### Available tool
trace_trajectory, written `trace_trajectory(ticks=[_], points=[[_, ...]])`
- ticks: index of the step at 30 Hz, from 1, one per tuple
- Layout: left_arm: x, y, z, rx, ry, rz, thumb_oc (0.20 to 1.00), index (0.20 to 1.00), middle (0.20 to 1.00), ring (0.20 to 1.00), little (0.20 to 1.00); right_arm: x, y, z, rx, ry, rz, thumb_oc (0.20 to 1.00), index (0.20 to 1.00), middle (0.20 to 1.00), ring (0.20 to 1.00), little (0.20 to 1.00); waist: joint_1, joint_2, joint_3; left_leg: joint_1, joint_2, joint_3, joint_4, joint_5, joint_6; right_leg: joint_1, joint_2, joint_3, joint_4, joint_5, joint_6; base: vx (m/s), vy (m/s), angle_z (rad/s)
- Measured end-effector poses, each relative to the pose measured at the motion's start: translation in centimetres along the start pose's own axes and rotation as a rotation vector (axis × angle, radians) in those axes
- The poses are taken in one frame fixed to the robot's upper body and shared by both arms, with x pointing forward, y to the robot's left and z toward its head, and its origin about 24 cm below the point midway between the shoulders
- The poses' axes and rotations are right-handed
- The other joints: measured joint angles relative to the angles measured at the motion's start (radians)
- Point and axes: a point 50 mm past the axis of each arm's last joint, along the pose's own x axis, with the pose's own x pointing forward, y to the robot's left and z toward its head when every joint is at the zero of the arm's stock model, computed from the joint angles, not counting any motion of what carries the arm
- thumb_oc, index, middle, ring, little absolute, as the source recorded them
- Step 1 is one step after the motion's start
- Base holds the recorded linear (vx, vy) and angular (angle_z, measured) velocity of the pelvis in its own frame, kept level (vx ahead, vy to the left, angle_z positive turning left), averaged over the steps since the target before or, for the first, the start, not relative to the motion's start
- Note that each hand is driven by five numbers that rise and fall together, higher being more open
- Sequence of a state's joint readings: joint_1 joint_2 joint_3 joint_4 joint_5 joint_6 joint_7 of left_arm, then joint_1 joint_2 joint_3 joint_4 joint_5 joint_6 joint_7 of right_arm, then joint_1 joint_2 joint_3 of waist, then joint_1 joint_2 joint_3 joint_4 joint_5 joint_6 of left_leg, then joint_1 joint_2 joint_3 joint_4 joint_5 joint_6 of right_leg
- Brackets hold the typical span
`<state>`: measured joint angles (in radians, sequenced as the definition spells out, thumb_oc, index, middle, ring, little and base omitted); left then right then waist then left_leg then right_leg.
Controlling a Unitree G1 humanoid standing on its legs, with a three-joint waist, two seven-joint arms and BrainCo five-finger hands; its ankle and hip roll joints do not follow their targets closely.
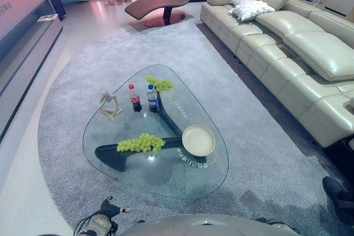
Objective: Pick up fruits into the plate
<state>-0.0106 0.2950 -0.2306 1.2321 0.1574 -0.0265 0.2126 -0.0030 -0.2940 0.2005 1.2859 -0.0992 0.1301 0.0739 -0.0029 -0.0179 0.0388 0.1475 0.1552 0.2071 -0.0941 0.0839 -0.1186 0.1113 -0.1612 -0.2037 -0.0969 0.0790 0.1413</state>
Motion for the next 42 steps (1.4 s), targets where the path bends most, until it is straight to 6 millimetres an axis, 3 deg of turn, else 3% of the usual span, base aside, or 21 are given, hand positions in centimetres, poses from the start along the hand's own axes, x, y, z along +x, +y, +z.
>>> trace_trajectory(ticks=[4, 9, 15, 21, 24, 28, 31, 35, 42], points=[[0.1, 0.6, 0.5, -0.005, -0.037, 0.047, 1.0, 1.0, 1.0, 1.0, 1.0, 0.0, -0.2, -0.1, 0.007, 0.002, -0.003, 1.0, 1.0, 1.0, 1.0, 1.0, -0.001, 0.002, 0.001, 0.0, 0.0, 0.001, 0.0, 0.0, 0.0, -0.001, 0.0, 0.0, 0.0, 0.0, 0.0, 0.01, 0.005, 0.0], [0.5, 4.0, 2.8, -0.007, -0.151, 0.172, 1.0, 1.0, 1.0, 1.0, 1.0, -0.2, -1.8, -0.6, 0.003, 0.016, -0.02, 1.0, 1.0, 1.0, 1.0, 1.0, -0.005, 0.008, 0.007, -0.002, 0.0, 0.004, 0.0, -0.002, -0.003, -0.004, 0.0, 0.003, 0.0, 0.0, 0.0, 0.0, 0.0, 0.0], [0.2, 9.7, 6.7, 0.011, -0.322, 0.332, 1.0, 1.0, 1.0, 1.0, 1.0, -0.4, -3.1, -1.3, -0.001, 0.033, -0.042, 1.0, 1.0, 1.0, 1.0, 1.0, -0.02, 0.02, 0.02, -0.014, 0.0, 0.01, 0.0, -0.001, -0.001, -0.018, 0.001, 0.008, 0.0, 0.003, 0.004, 0.02, 0.019, -0.02], [-1.6, 16.2, 12.3, 0.162, -0.493, 0.538, 1.0, 1.0, 1.0, 1.0, 1.0, -0.4, -3.3, -1.3, -0.003, 0.028, -0.049, 1.0, 1.0, 1.0, 1.0, 1.0, -0.031, 0.039, 0.056, -0.05, -0.002, 0.03, 0.002, 0.003, -0.004, -0.069, 0.002, 0.032, 0.005, 0.018, -0.005, -0.08, 0.036, -0.1], [-3.1, 19.5, 15.3, 0.251, -0.557, 0.665, 1.0, 1.0, 1.0, 1.0, 1.0, -0.6, -4.3, 0.1, -0.02, -0.006, -0.074, 1.0, 1.0, 1.0, 1.0, 1.0, -0.04, 0.044, 0.097, -0.101, -0.006, 0.035, 0.005, 0.018, 0.001, -0.124, 0.002, 0.048, 0.006, 0.04, -0.008, -0.22, 0.048, -0.11], [-6.5, 24.3, 20.7, 0.334, -0.664, 0.856, 1.0, 1.0, 1.0, 1.0, 1.0, -1.2, -6.6, 4.0, -0.027, -0.112, -0.139, 1.0, 1.0, 1.0, 1.0, 1.0, -0.06, 0.042, 0.203, -0.176, -0.013, 0.036, 0.006, 0.047, 0.01, -0.205, -0.003, 0.057, 0.012, 0.067, -0.012, -0.19, 0.022, -0.03], [-7.9, 24.9, 23.3, 0.37, -0.72, 0.896, 1.0, 1.0, 1.0, 1.0, 1.0, -1.5, -7.3, 5.7, -0.022, -0.167, -0.154, 1.0, 1.0, 1.0, 1.0, 1.0, -0.068, 0.042, 0.248, -0.194, -0.013, 0.035, 0.006, 0.053, 0.009, -0.224, -0.002, 0.057, 0.012, 0.069, -0.015, -0.13, 0.0, -0.01], [-10.8, 26.5, 27.4, 0.495, -0.785, 0.995, 1.0, 1.0, 1.0, 1.0, 1.0, -2.9, -9.0, 10.2, -0.02, -0.306, -0.212, 1.0, 1.0, 1.0, 1.0, 1.0, -0.091, 0.037, 0.364, -0.265, -0.009, 0.036, 0.04, 0.055, 0.008, -0.294, -0.002, 0.067, 0.039, 0.082, -0.021, -0.1, 0.006, -0.04], [-11.7, 27.8, 28.6, 0.532, -0.736, 1.012, 1.0, 1.0, 1.0, 1.0, 1.0, -4.9, -11.2, 14.1, 0.012, -0.457, -0.282, 1.0, 1.0, 1.0, 1.0, 1.0, -0.126, 0.026, 0.472, -0.343, -0.003, 0.043, 0.072, 0.053, 0.007, -0.384, -0.003, 0.072, 0.083, 0.083, -0.022, -0.08, 0.024, -0.03]])
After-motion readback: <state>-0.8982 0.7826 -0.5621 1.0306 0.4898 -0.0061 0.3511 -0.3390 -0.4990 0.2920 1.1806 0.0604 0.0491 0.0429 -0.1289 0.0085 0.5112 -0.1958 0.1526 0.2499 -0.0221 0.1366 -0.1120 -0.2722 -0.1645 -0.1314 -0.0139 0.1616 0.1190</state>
